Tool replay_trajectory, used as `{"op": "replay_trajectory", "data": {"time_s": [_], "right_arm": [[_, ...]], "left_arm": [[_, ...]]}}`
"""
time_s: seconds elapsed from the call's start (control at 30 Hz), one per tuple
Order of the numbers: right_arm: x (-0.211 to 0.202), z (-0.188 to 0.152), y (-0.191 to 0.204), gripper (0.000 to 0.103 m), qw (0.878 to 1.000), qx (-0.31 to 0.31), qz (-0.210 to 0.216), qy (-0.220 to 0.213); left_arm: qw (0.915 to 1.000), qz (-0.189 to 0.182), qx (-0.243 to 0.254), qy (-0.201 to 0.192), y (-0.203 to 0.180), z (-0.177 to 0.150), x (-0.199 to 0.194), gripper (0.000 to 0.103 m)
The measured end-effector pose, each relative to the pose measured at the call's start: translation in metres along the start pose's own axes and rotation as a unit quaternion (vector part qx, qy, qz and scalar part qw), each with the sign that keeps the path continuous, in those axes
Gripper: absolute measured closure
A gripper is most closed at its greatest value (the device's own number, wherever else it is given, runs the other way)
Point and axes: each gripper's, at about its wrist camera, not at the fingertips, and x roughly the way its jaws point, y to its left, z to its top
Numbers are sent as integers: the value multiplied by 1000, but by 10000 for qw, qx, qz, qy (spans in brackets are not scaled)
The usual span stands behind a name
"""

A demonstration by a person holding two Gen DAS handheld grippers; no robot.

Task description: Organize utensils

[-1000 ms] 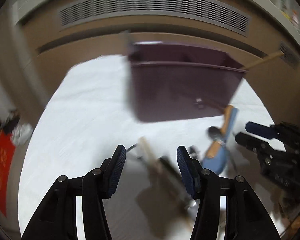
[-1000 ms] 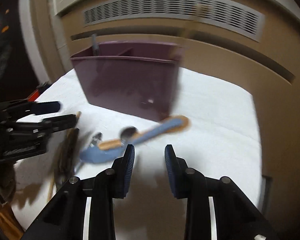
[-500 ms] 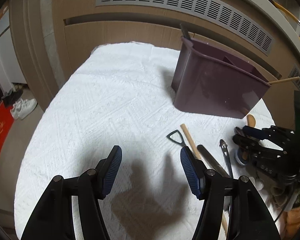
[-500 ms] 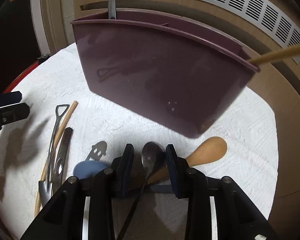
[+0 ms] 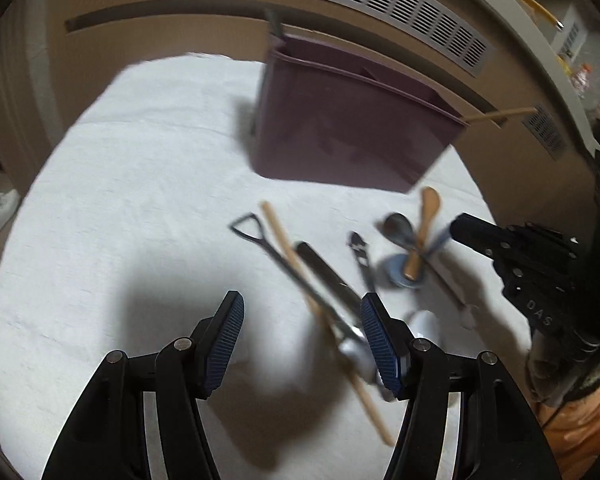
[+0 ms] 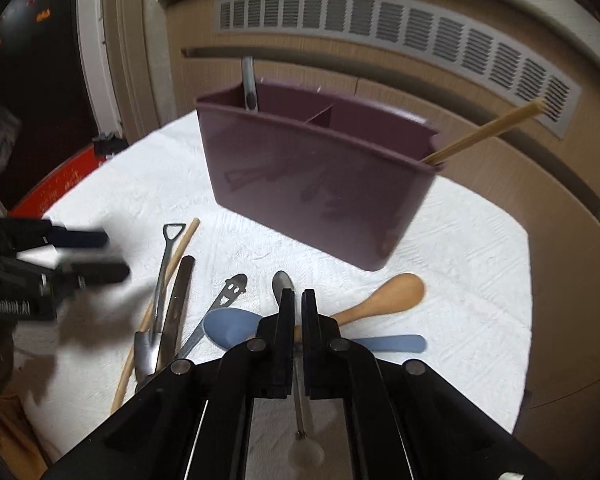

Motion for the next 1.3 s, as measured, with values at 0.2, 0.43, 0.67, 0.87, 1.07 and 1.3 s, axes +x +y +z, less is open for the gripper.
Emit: {"op": "replay_trajectory", "data": {"time_s": [0.2, 0.43, 0.67, 0.87, 1.07, 1.3], "right_arm": [[-19, -23, 2, 93, 9993, -90, 301, 213], [-27, -70, -2, 62, 9991, -100, 201, 370], [-7, -77, -8, 75, 9992, 118, 198, 328], [-12, -70, -8, 83, 9997, 147, 180, 55], [-10, -76, -16, 83, 9983, 489, 301, -37], [-14, -78, -19, 83, 9969, 622, 464, -162]], "left_arm": [[9988, -63, 467, 112, -32, -13, -6, 41], [9951, 199, 954, -147, -44, -35, -17, 41], [9954, -60, 953, 81, -52, -52, -11, 38], [9978, -463, 158, 452, -40, -35, -11, 40], [9889, -405, 1404, 250, -91, -61, -18, 40], [9541, 818, 2816, -604, -115, -93, -15, 40]]}}
